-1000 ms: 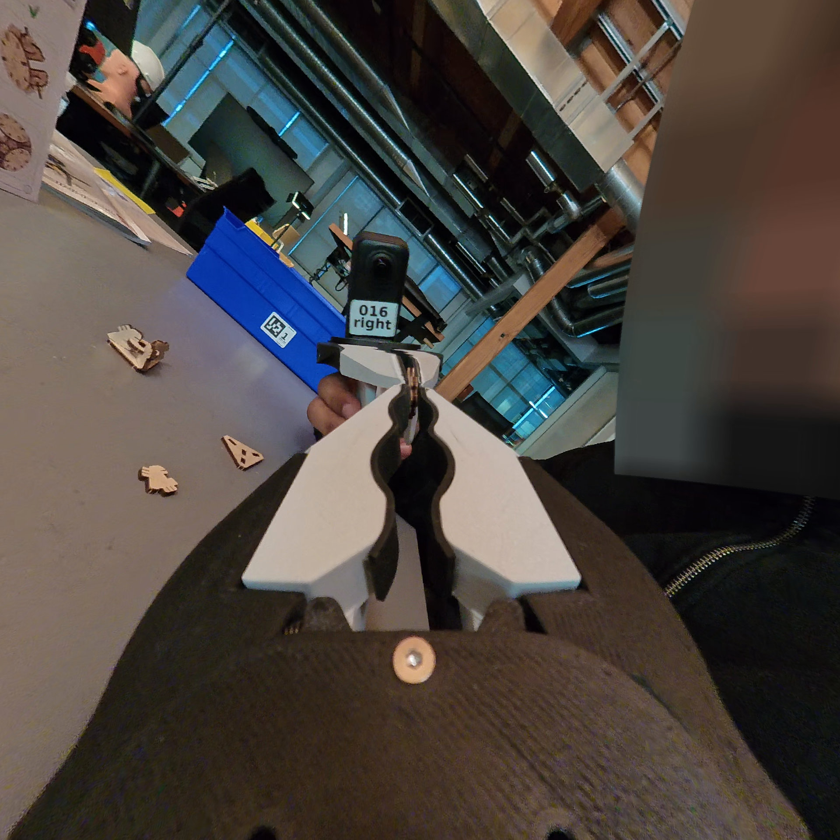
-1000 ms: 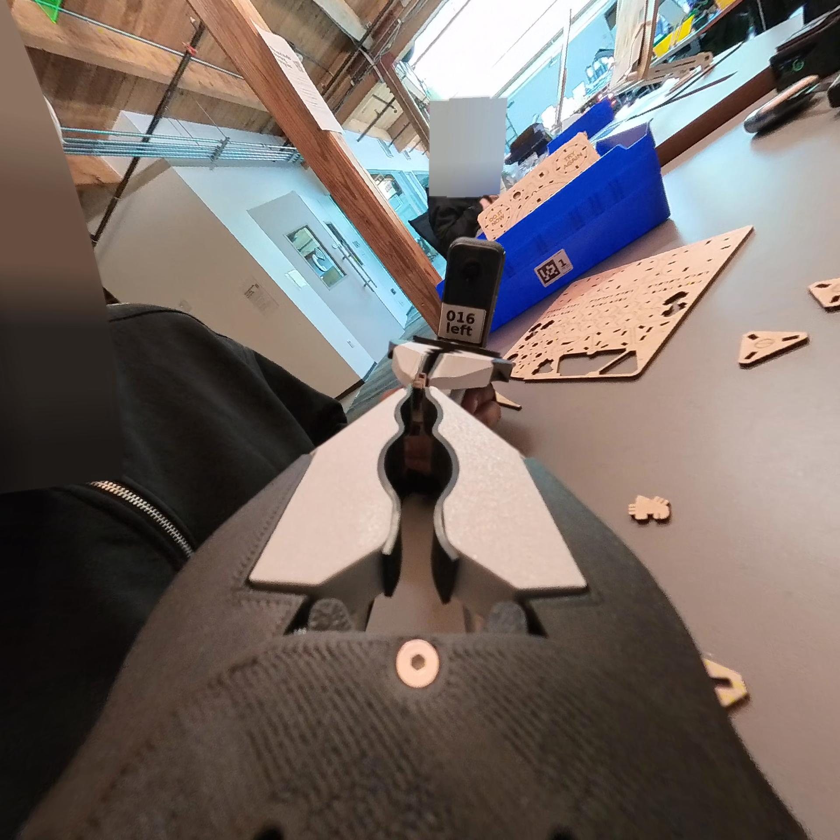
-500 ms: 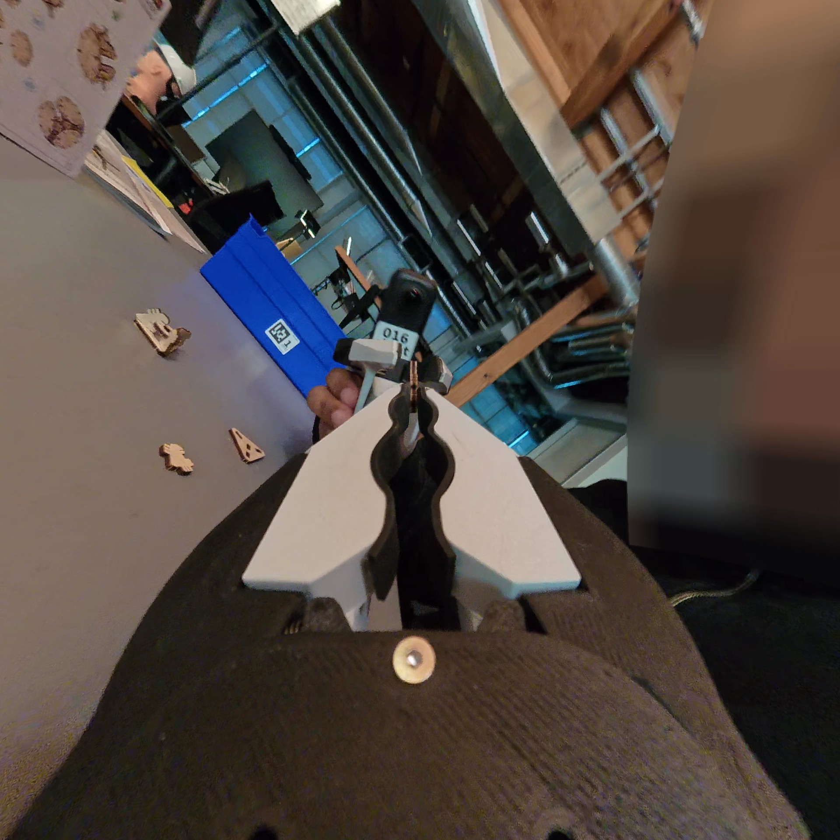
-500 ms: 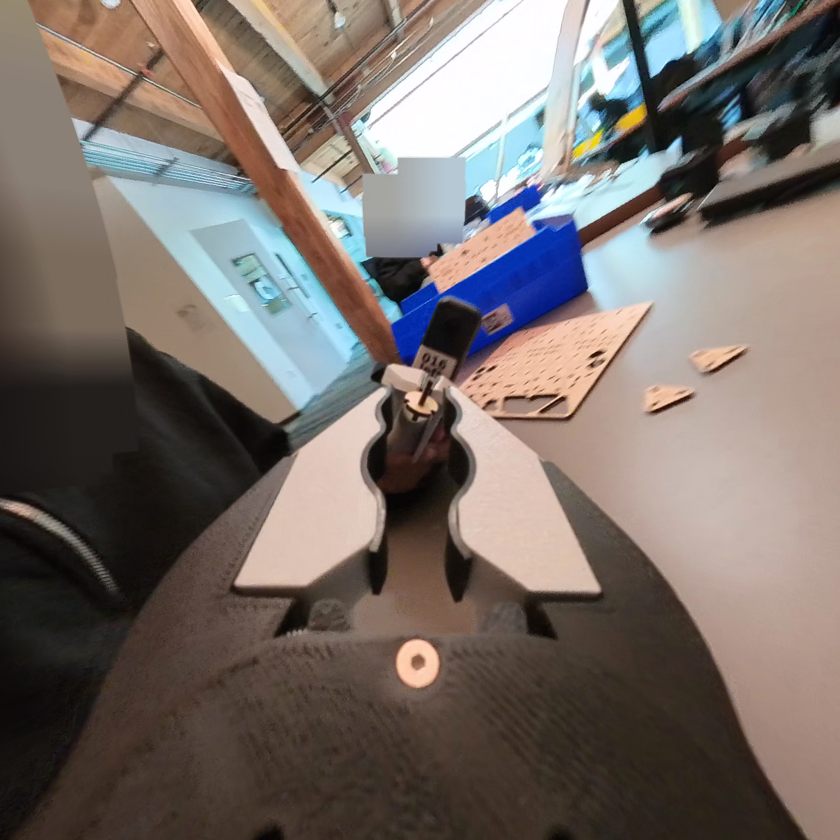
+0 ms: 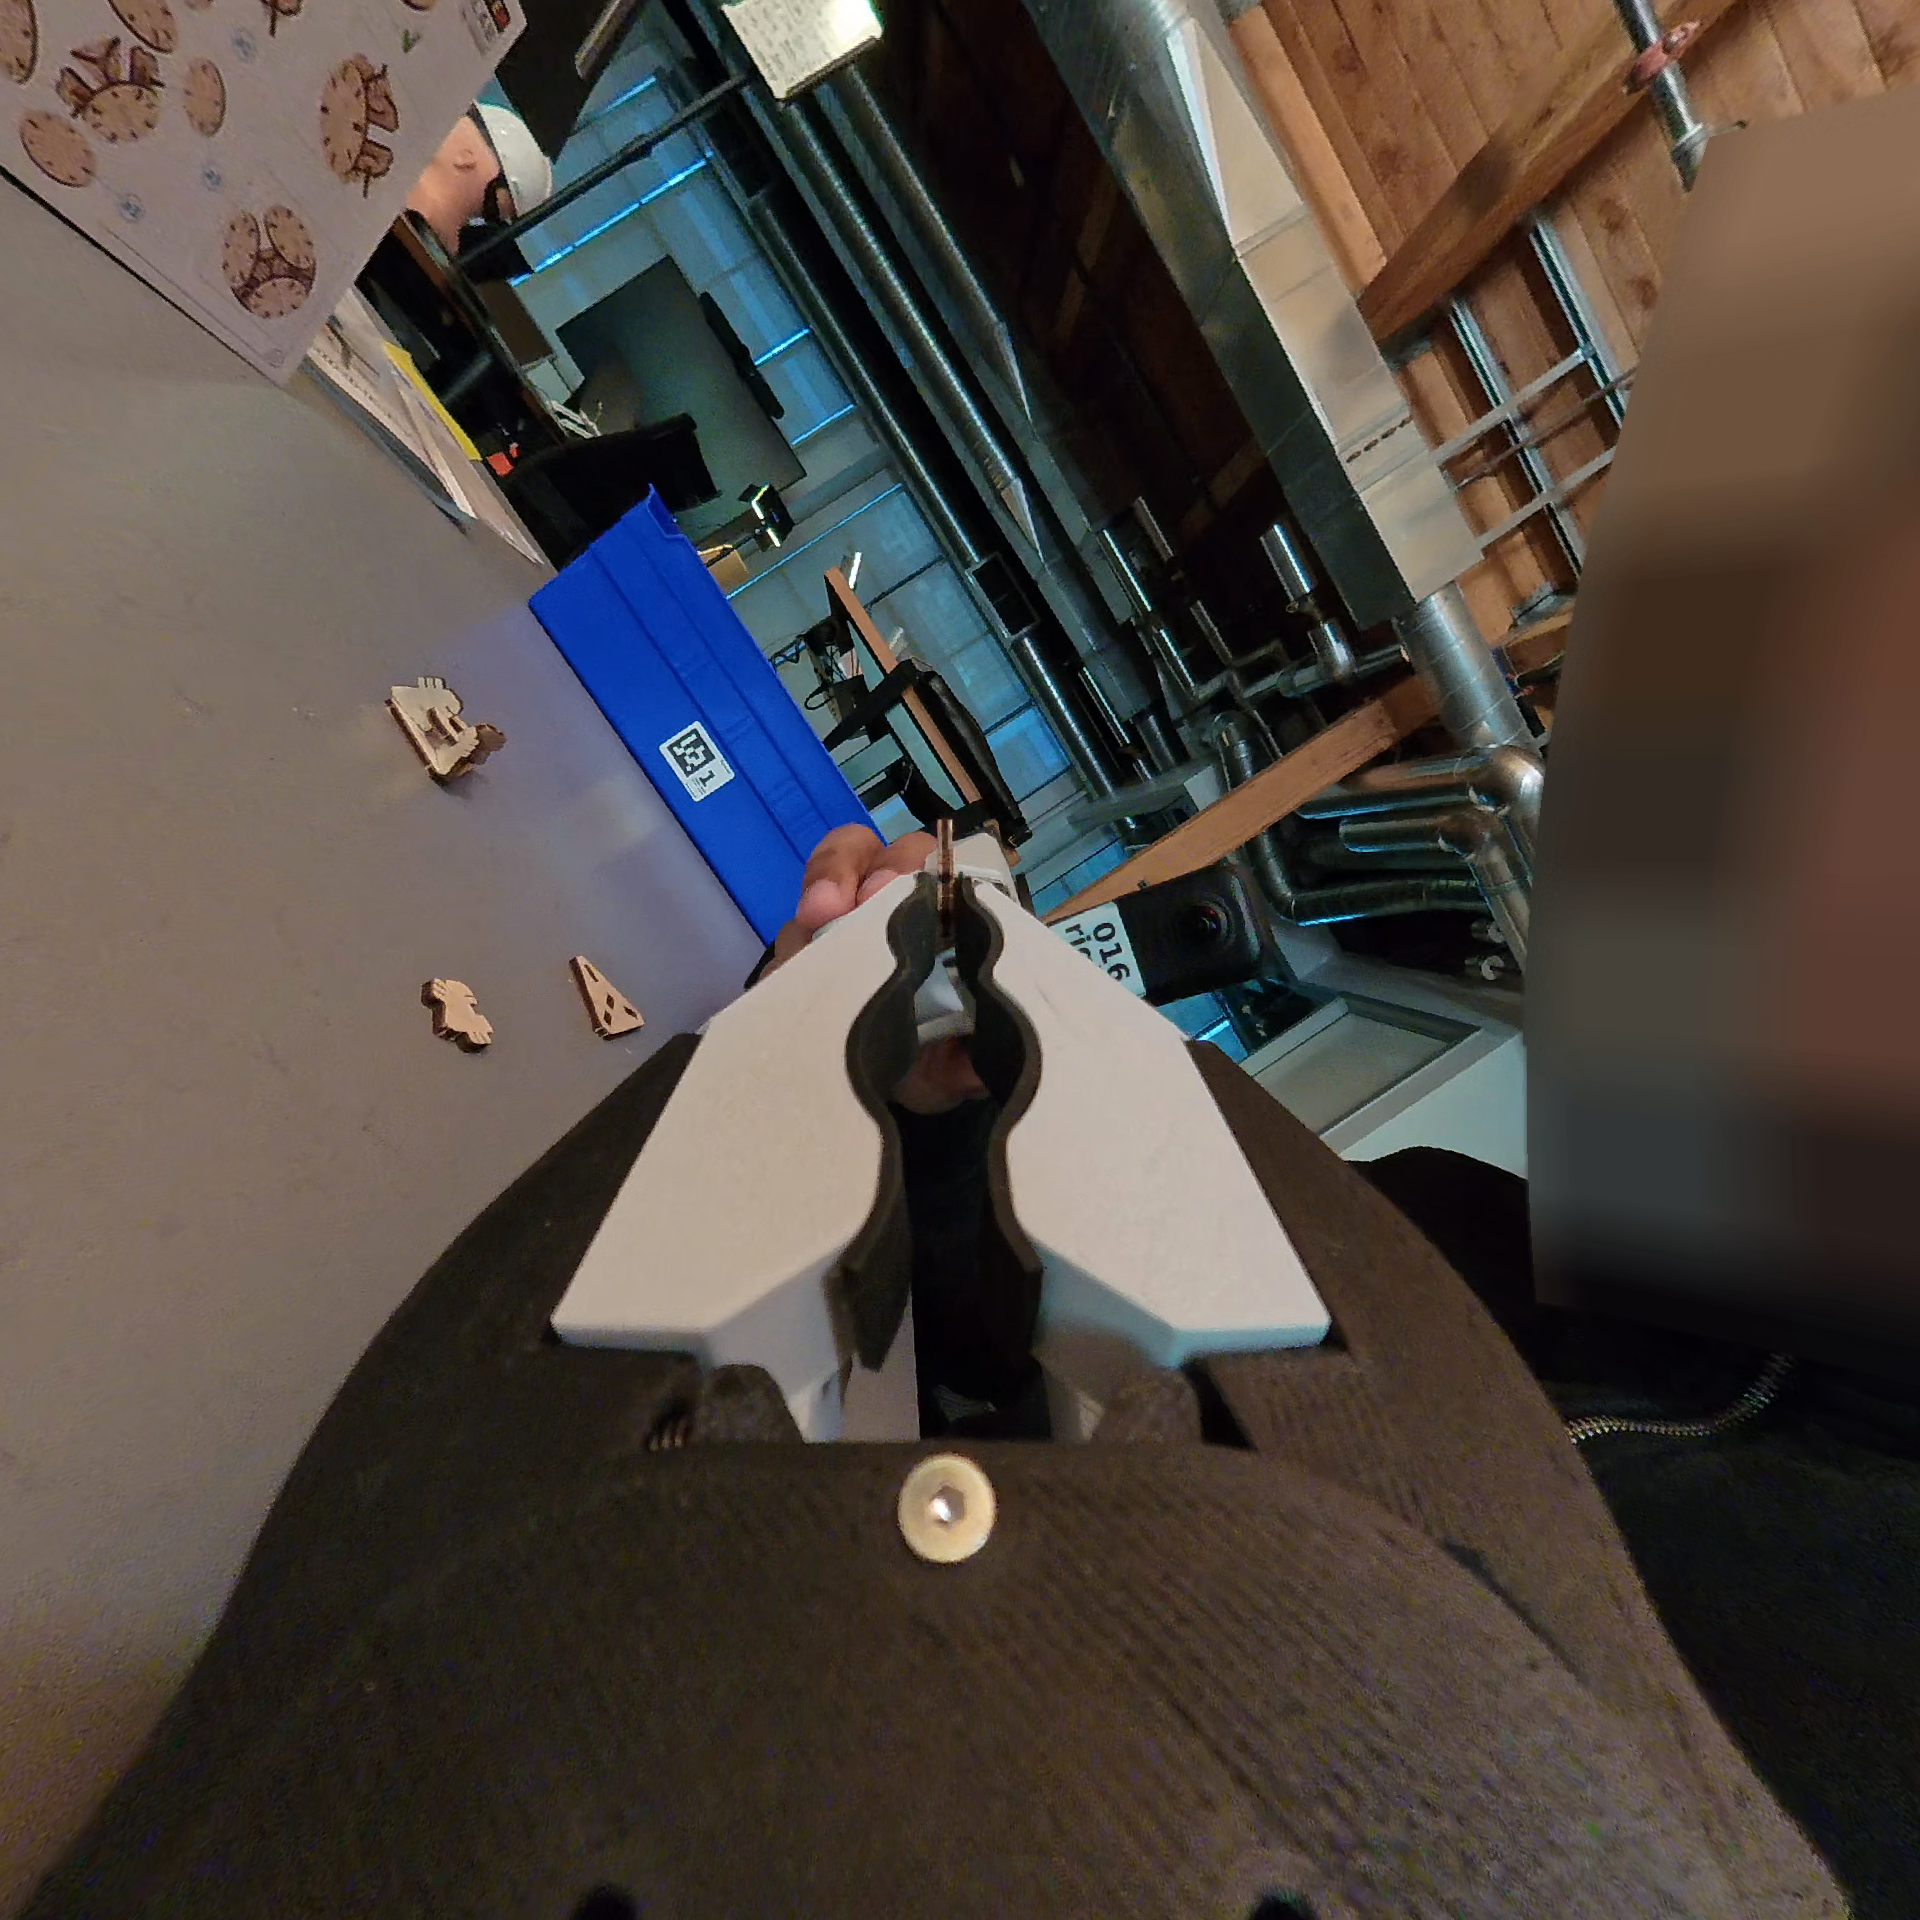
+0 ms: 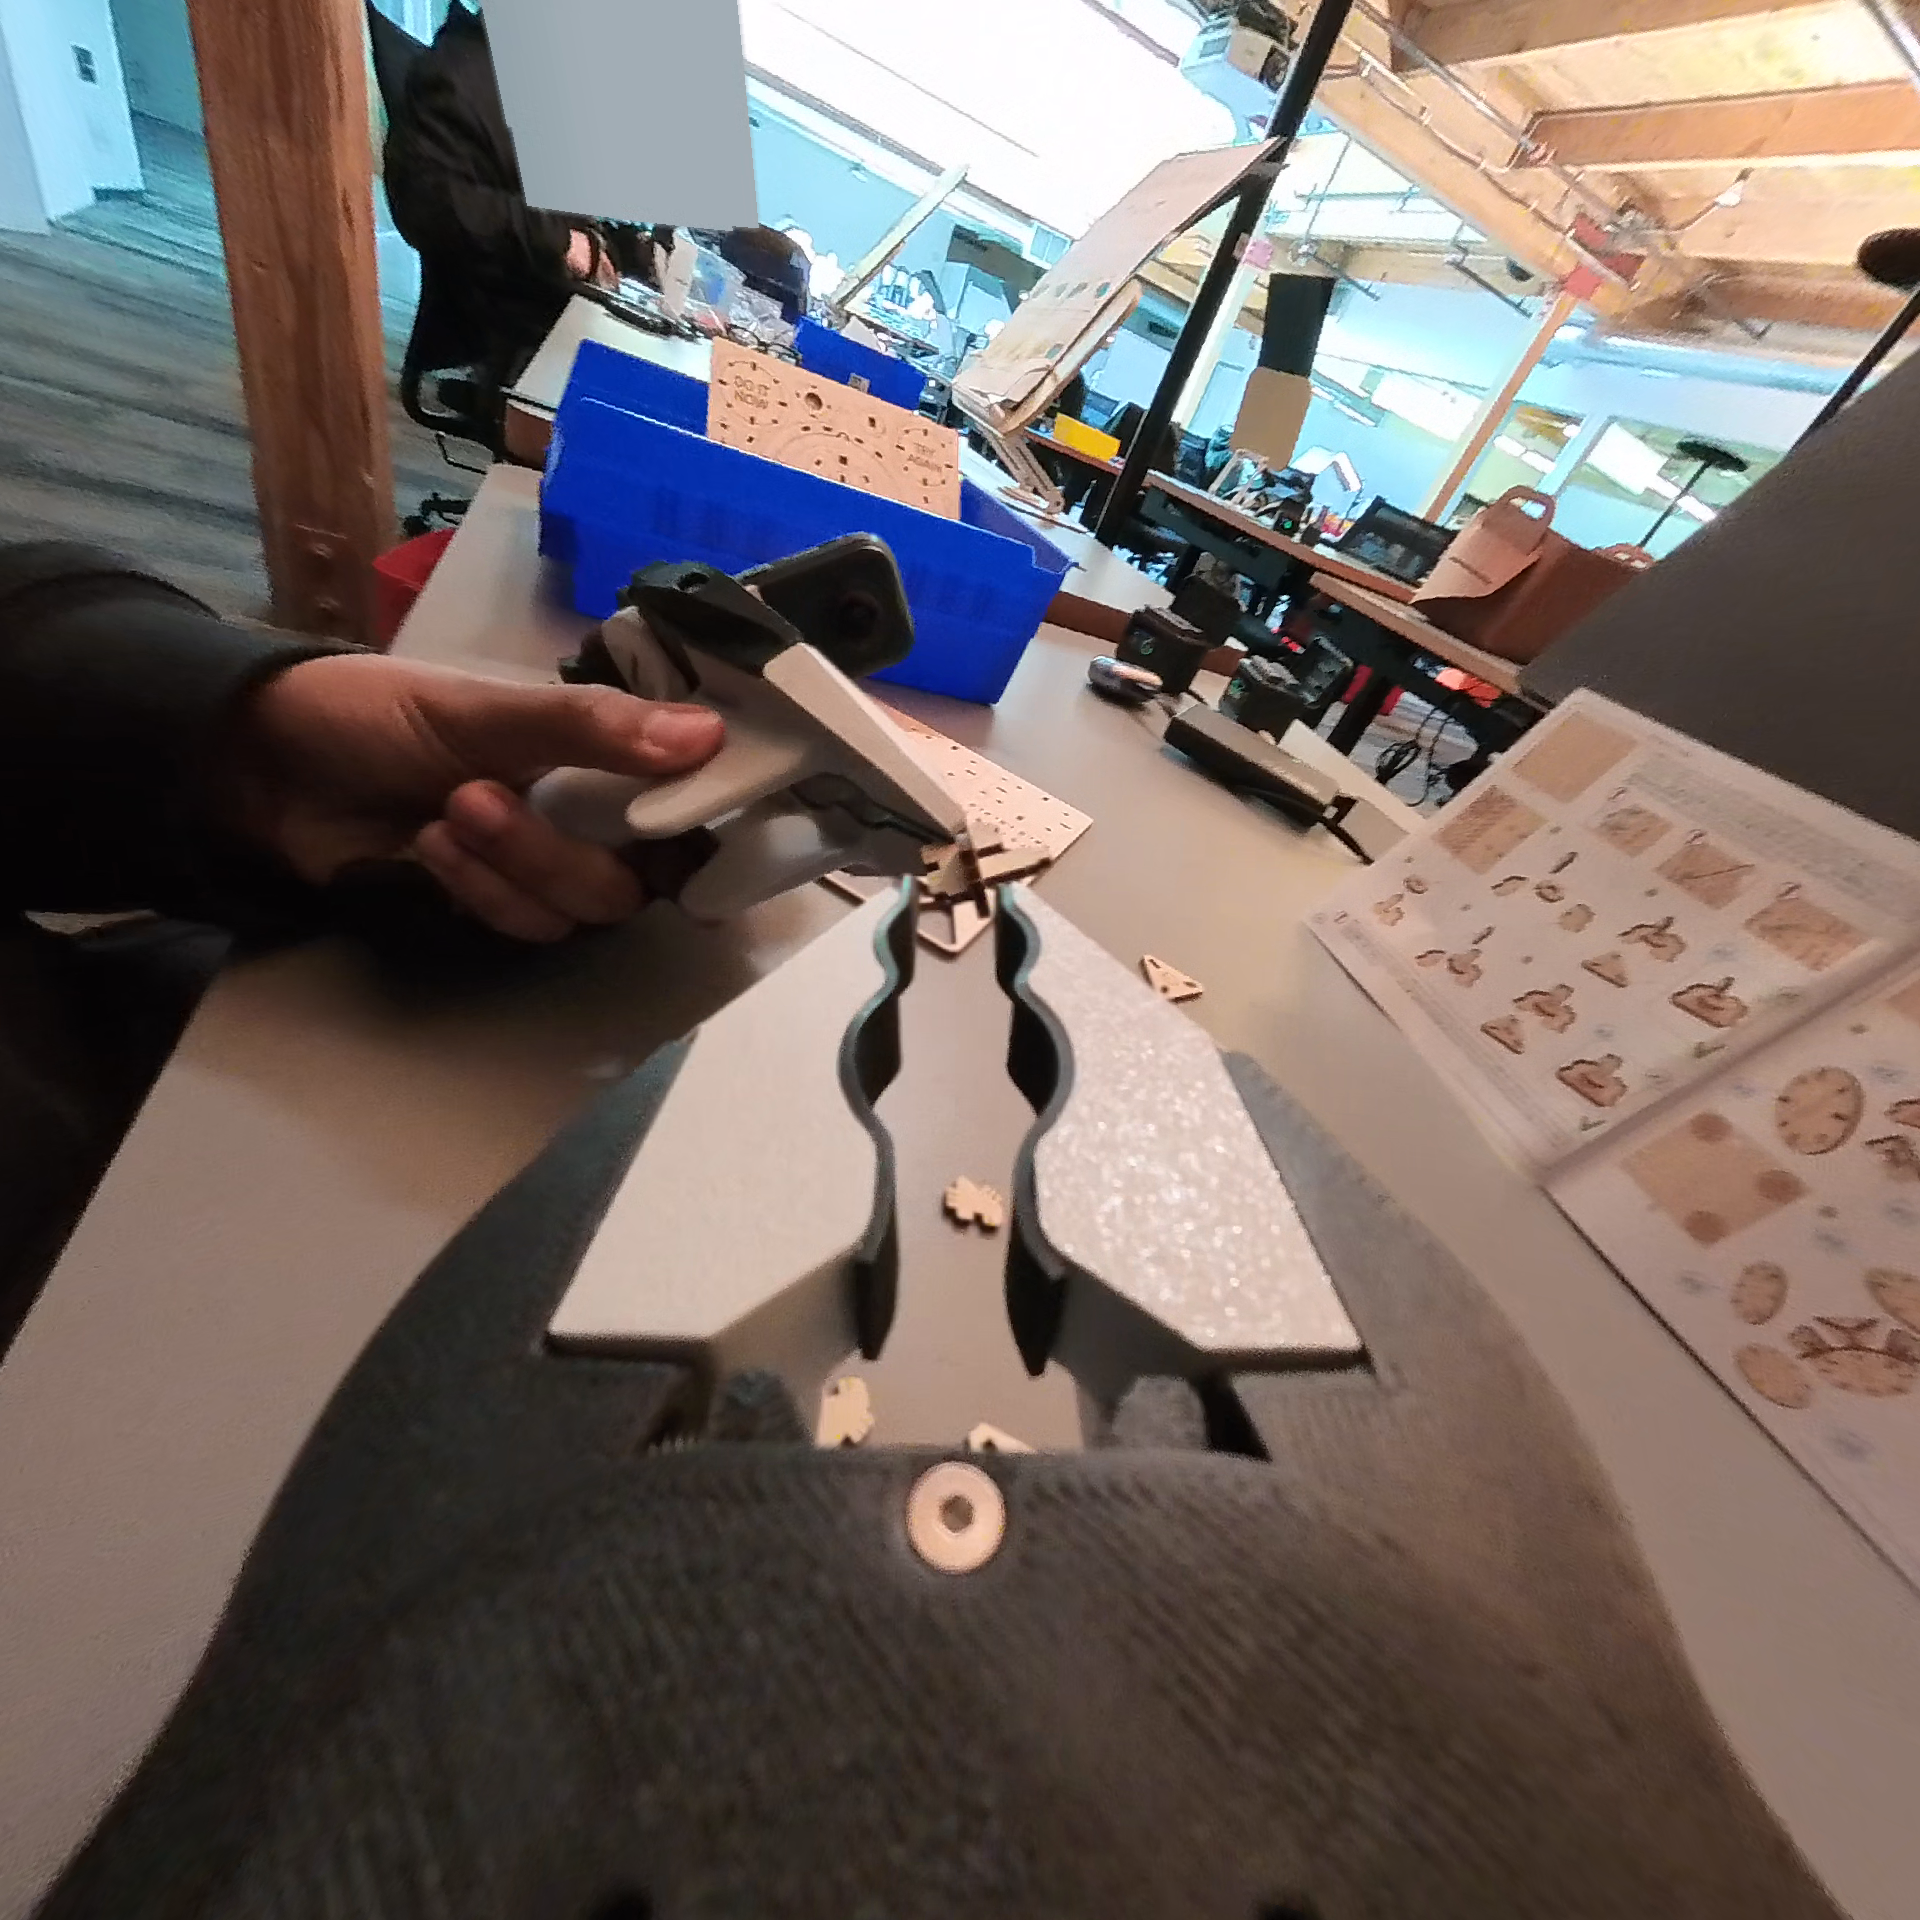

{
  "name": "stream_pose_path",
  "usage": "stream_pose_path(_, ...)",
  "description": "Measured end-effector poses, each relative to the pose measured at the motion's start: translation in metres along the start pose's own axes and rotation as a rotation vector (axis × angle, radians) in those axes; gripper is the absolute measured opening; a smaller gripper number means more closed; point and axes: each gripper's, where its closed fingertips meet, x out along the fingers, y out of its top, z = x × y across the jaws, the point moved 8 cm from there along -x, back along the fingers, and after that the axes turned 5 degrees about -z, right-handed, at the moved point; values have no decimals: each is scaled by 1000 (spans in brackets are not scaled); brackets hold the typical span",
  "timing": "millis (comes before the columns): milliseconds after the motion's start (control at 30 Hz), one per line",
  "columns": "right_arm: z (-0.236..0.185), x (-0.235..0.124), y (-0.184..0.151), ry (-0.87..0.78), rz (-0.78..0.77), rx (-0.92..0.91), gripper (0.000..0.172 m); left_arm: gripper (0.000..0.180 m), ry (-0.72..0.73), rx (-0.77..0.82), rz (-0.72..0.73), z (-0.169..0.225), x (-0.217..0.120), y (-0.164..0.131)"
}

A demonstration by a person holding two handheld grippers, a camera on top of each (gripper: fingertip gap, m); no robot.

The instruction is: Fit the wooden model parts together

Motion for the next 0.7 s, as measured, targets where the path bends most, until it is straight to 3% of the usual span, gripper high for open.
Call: stream_pose_path(700,10,-6,2,-15,49,76,0,0,-47,36,-47,3,4,-3)
